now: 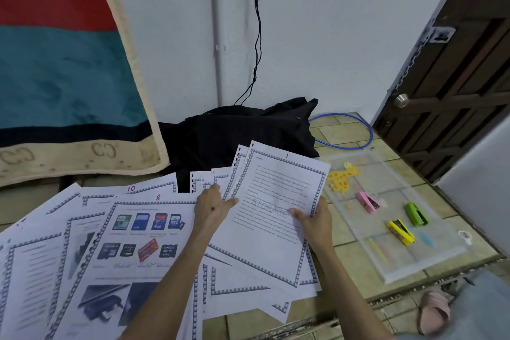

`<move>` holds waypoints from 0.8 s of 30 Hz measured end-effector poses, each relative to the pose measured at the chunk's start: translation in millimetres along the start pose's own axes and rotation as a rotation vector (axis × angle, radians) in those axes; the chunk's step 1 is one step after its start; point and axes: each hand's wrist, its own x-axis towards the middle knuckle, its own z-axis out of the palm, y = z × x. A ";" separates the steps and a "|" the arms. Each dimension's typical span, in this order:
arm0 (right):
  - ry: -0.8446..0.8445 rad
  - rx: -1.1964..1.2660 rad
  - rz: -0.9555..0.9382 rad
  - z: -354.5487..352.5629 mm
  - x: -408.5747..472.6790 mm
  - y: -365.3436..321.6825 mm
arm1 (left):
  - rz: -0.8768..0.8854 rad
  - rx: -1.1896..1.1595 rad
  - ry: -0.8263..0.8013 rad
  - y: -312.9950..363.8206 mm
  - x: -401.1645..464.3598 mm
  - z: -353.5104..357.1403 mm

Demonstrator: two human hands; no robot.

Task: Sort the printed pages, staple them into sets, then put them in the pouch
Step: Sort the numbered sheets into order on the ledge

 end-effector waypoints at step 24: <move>0.099 -0.194 0.138 -27.2 44.6 -33.6 | 0.044 -0.732 -0.125 -55.9 -19.7 -26.0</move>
